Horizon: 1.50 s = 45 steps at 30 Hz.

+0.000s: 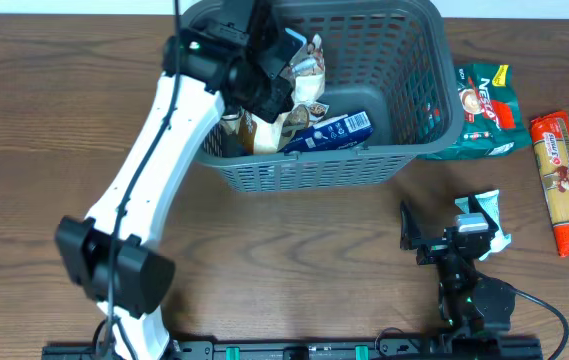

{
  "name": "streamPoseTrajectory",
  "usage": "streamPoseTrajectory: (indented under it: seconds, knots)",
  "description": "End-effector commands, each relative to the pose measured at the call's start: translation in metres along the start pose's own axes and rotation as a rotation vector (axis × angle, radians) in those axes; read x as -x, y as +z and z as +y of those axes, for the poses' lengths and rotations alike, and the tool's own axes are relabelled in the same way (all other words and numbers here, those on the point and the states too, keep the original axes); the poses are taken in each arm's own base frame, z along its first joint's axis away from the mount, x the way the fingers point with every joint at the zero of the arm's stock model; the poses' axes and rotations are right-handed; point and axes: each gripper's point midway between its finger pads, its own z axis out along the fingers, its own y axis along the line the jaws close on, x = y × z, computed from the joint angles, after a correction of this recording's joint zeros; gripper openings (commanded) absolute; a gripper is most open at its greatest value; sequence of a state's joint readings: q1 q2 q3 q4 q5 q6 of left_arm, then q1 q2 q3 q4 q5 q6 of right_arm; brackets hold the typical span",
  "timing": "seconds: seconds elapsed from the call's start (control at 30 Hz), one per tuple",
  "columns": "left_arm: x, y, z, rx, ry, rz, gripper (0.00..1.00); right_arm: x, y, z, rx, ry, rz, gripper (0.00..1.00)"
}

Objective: Pack container
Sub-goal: 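Lower the pouch into the basket and open the left gripper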

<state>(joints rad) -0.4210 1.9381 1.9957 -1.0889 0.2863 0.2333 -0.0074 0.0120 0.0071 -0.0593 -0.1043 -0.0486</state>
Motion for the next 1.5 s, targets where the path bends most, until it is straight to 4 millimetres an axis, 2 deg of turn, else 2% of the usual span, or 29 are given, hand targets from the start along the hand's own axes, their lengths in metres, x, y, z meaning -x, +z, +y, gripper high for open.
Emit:
streamPoseTrajectory:
  seconds: [0.0,0.13,0.23,0.43,0.73,0.77,0.87,0.97,1.0,1.17,1.27,1.37,1.47]
  knots:
    - [-0.012,0.025,0.013,0.041,-0.048,0.07,0.06,0.0,0.0,-0.002,-0.008,-0.012,0.0,0.99]
    - [-0.015,0.042,0.02,0.06,-0.119,0.094,0.06,0.0,0.0,-0.002,-0.008,-0.012,0.0,0.99]
    - [-0.01,0.047,0.023,0.068,-0.138,0.078,0.06,0.0,0.0,-0.002,-0.008,-0.012,0.0,0.99]
    - [-0.001,0.044,0.05,0.224,-0.187,0.034,0.06,0.0,0.0,-0.002,-0.008,-0.012,0.0,0.99]
    - [-0.001,0.044,0.051,0.226,-0.183,0.034,0.06,0.0,0.0,-0.002,-0.008,-0.012,0.0,0.99]
    - [-0.001,0.044,0.051,0.226,-0.183,0.034,0.17,0.0,0.0,-0.002,-0.008,-0.012,0.0,0.99]
    - [-0.001,0.044,0.051,0.226,-0.183,0.035,0.58,0.0,0.0,-0.002,-0.008,-0.012,0.0,0.99]
    - [-0.001,0.044,0.05,0.225,-0.183,0.034,0.84,0.0,0.0,-0.002,-0.008,-0.012,0.0,0.99]
    - [-0.001,0.044,0.05,0.225,-0.183,0.035,0.89,0.0,0.0,-0.002,-0.008,-0.012,0.0,0.99]
    - [0.002,0.04,0.042,0.179,-0.126,0.023,0.96,0.0,0.0,-0.002,-0.008,-0.012,0.0,0.99]
    - [0.014,0.027,0.031,0.129,-0.092,-0.025,0.96,-0.001,0.0,-0.002,-0.008,-0.011,0.0,0.99]
    - [0.032,0.0,0.023,0.116,-0.071,-0.114,0.96,0.0,0.0,-0.002,-0.008,-0.012,0.0,0.99]
    - [0.052,-0.039,0.017,0.13,-0.042,-0.226,0.95,0.0,0.0,-0.002,-0.008,-0.012,0.0,0.99]
